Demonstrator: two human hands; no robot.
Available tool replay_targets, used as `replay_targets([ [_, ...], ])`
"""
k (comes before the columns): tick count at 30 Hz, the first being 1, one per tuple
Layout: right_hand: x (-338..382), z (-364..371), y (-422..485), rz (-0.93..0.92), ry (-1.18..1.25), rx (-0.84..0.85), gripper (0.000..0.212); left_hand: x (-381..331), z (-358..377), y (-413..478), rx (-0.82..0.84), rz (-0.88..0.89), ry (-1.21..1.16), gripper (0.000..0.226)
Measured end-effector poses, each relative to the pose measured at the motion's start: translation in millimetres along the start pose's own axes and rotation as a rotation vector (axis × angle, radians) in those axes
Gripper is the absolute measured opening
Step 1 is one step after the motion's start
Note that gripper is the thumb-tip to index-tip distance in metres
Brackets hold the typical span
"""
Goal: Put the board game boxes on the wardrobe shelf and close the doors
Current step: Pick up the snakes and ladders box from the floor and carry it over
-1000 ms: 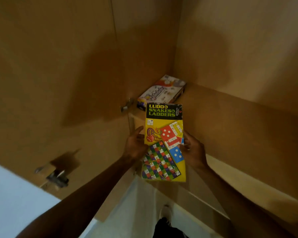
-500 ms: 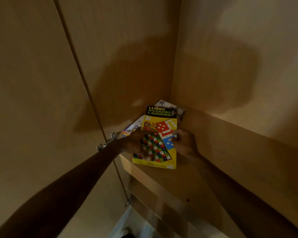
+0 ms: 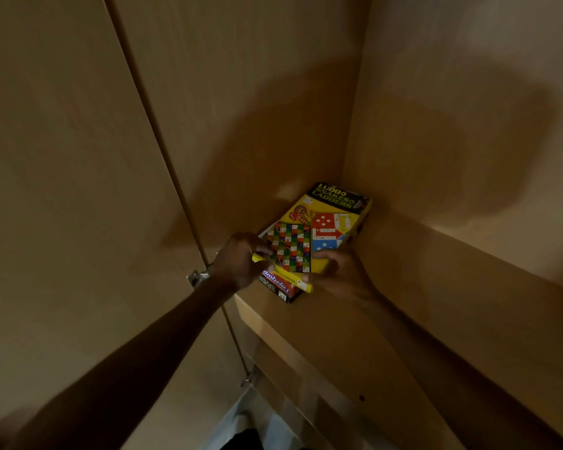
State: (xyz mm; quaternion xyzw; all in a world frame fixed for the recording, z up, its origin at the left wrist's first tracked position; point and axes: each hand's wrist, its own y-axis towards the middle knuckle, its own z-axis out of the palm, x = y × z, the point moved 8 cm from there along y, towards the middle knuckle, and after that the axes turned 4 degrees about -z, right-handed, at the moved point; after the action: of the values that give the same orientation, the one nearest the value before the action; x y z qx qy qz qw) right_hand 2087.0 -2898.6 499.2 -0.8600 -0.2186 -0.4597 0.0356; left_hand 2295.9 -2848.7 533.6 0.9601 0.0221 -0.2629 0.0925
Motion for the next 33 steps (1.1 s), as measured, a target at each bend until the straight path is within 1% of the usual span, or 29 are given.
replay_targets([
  [2,-2,9,2,-0.022,-0.006,0.042,0.058,4,2,-6,-0.073,-0.062,0.01,0.029],
  [5,-2,15,7,-0.031,-0.022,0.028,0.063,3,3,-11,-0.119,-0.128,0.059,0.028],
  [7,1,18,10,-0.033,-0.021,-0.006,0.064,-4,5,-14,-0.102,-0.11,0.124,0.036],
  [11,7,24,8,-0.034,-0.016,-0.057,0.065,-14,7,-23,-0.036,-0.01,0.231,0.055],
  [15,9,26,6,-0.032,-0.007,-0.07,0.064,2,19,-20,0.062,-0.085,0.242,0.074],
  [18,9,27,4,-0.039,0.002,-0.065,0.063,9,24,-18,0.101,-0.112,0.241,0.077],
  [21,10,26,0,-0.046,0.006,-0.061,0.067,8,22,-22,0.071,-0.108,0.242,0.073],
  [23,13,26,-8,-0.054,0.006,-0.053,0.067,6,21,-33,0.024,-0.106,0.199,0.069],
  [25,15,27,-23,-0.075,0.034,-0.059,0.063,8,21,-49,-0.011,-0.135,0.106,0.066],
  [27,17,31,-43,-0.102,0.051,-0.066,0.06,13,21,-72,-0.042,-0.203,-0.004,0.062],
  [29,19,37,-66,-0.125,0.078,-0.059,0.052,20,20,-101,-0.074,-0.275,-0.08,0.059],
  [33,30,64,-110,-0.134,0.091,0.012,0.044,45,20,-180,-0.127,-0.406,-0.204,0.055],
])
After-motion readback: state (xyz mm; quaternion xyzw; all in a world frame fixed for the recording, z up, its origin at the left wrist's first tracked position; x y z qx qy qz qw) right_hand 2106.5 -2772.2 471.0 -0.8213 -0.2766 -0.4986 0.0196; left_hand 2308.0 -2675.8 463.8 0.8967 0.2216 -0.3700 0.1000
